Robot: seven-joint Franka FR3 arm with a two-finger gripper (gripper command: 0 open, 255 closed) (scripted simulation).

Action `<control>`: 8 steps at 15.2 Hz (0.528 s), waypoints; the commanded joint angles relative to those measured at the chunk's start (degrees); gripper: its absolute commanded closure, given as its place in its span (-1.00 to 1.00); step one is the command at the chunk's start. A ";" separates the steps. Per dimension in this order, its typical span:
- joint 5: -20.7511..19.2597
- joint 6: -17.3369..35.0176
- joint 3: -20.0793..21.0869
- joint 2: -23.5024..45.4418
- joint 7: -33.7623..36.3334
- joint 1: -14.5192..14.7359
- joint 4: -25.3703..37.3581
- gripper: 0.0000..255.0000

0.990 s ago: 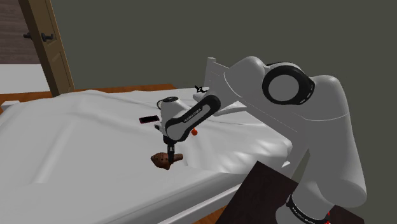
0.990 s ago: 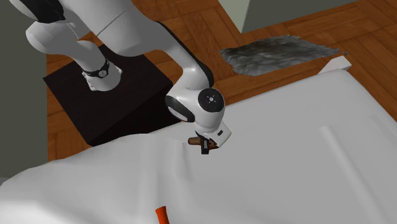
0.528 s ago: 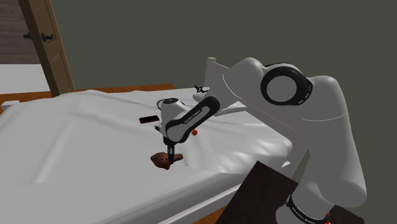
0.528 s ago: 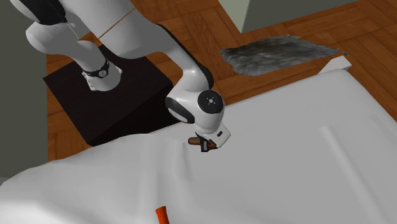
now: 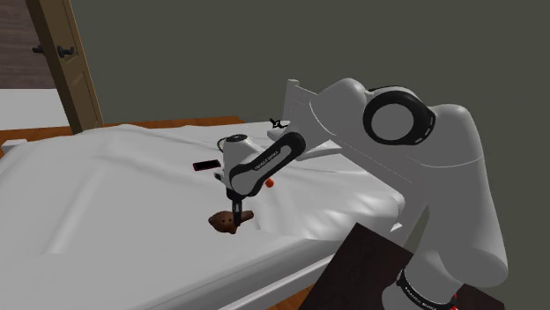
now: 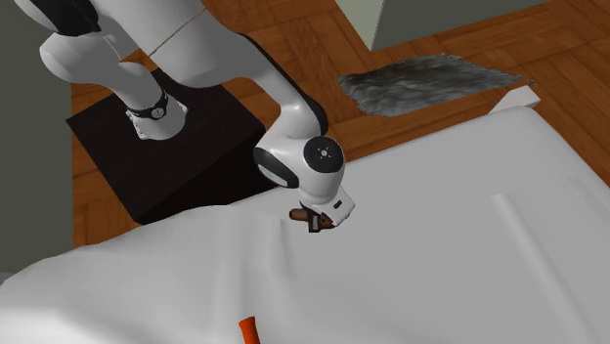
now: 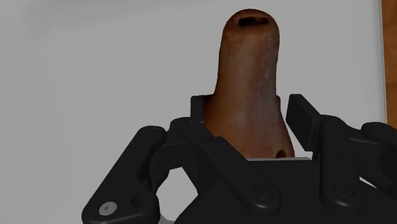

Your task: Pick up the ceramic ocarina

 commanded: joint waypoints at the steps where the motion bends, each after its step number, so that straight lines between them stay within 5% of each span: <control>1: 0.13 -1.00 0.09 -1.00 -0.12 -0.07 0.00 1.00; 8: 0.60 -4.99 0.39 -4.79 -0.47 -0.28 0.22 1.00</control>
